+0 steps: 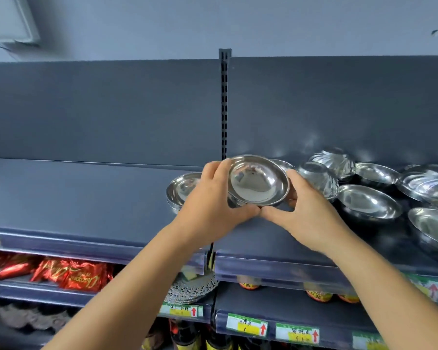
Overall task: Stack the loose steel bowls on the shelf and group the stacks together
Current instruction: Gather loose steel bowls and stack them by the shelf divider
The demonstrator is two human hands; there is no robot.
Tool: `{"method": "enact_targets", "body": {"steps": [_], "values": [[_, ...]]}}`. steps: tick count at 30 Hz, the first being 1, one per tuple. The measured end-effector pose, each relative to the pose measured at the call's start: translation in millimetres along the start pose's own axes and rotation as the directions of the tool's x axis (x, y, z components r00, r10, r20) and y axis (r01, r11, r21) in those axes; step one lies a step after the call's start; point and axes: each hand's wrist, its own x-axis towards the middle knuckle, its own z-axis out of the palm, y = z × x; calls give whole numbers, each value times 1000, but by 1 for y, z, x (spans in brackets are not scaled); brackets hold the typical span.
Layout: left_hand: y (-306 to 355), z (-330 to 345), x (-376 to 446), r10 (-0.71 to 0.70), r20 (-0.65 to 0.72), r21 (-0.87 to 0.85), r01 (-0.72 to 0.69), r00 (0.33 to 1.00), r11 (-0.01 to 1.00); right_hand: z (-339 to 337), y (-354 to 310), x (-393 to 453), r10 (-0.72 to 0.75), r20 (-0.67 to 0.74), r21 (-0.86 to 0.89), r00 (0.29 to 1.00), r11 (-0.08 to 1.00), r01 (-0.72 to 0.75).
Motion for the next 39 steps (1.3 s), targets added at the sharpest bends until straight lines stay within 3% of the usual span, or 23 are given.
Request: {"method": "enact_targets", "body": {"steps": [6,14,24,32,36,39], "values": [[-27,-45,10,-135,-73,8,136,988,991,28,-32,43,-77,82,42,994,996,74],[-74,-54,16,-261,54,-42,263,964,964,65,-38,67,-68,198,64,978,996,56],[-107,-44,24,-261,194,-64,277,946,959,80,-34,66,36,236,39,971,998,-47],[-117,-54,45,-192,277,17,195,941,981,77,-39,70,76,254,30,964,996,-87],[-117,-58,75,-174,213,77,161,961,984,71,-31,82,156,147,2,977,987,-158],[-118,-58,103,-155,270,88,136,950,987,65,-19,94,242,60,-78,968,968,-237]]}}
